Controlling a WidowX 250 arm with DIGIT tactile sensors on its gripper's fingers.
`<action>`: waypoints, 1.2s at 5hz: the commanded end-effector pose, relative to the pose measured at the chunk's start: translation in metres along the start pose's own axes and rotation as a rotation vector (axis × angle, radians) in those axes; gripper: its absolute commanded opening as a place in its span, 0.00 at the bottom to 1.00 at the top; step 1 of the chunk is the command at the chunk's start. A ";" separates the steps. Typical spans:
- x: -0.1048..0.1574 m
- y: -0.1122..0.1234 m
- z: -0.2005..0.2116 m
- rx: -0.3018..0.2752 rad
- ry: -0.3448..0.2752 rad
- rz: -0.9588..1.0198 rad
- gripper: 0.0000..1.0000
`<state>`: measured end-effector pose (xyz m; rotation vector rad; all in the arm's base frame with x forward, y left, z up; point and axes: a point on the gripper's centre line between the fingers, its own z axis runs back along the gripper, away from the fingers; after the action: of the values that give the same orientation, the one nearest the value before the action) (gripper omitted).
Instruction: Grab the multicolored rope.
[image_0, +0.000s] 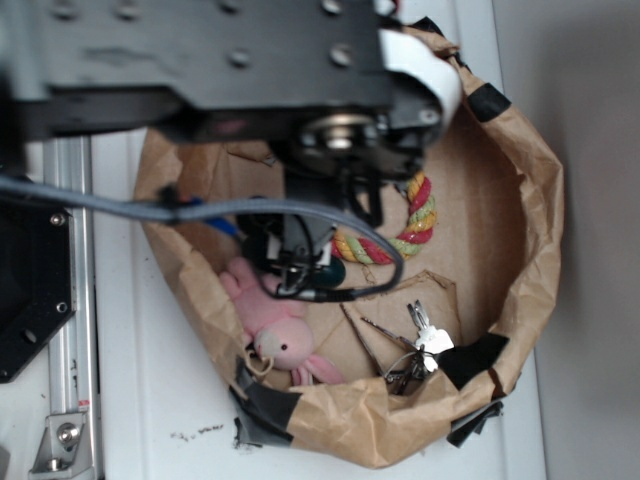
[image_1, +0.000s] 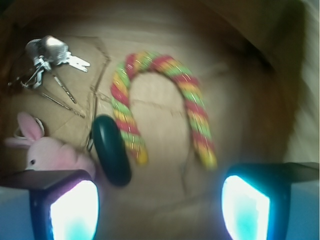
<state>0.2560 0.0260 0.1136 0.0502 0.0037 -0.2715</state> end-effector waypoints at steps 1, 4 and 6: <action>0.022 -0.016 -0.025 0.137 -0.010 -0.485 1.00; 0.000 0.053 -0.050 -0.004 -0.028 -0.598 1.00; 0.002 0.057 -0.081 -0.014 0.028 -0.607 1.00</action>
<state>0.2683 0.0839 0.0258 -0.0093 0.0995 -0.8868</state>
